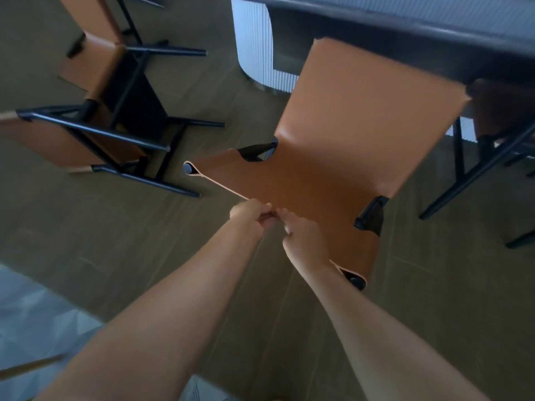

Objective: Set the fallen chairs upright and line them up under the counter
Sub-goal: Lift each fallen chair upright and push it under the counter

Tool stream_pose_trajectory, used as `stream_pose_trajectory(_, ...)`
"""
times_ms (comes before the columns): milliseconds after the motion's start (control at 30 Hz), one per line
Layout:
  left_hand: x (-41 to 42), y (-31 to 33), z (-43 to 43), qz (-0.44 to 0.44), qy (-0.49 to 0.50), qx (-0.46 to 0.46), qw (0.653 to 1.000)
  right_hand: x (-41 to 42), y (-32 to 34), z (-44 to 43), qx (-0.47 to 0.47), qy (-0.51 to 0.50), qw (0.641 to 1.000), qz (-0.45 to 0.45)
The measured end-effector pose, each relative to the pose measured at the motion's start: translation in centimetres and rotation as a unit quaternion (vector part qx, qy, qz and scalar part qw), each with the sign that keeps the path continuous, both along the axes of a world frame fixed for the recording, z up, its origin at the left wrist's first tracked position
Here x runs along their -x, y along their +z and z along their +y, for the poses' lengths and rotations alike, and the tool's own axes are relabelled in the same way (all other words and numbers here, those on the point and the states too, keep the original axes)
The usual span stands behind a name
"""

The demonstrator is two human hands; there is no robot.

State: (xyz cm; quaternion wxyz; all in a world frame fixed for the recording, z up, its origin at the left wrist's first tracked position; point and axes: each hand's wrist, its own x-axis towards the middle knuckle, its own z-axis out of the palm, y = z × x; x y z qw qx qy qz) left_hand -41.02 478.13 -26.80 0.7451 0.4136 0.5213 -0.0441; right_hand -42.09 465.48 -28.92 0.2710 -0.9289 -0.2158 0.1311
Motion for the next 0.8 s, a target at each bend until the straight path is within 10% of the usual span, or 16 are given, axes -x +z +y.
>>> stream_pose_trajectory(233, -3.5, 3.0, -0.8, 0.034, -0.103, -0.212, 0.971, -3.7, 2.5, -0.6, -0.016, -0.026, 1.000, -0.004)
stream_pose_trajectory(400, -6.3, 6.1, -1.3, 0.057, -0.255, -0.527, 0.809, -7.9, 4.8, -1.2, -0.030, -0.057, 0.998, 0.006)
stream_pose_trajectory(567, -10.0, 6.6, 0.7, 0.028, -0.511, -0.664, 0.546, -12.6, 6.8, -2.1, -0.019, -0.093, 0.995, 0.009)
stream_pose_trajectory(800, -16.4, 8.1, 1.1, -0.069, -0.526, -0.675, 0.513, -19.9, 9.5, -3.7, 0.003, -0.097, 0.995, 0.018)
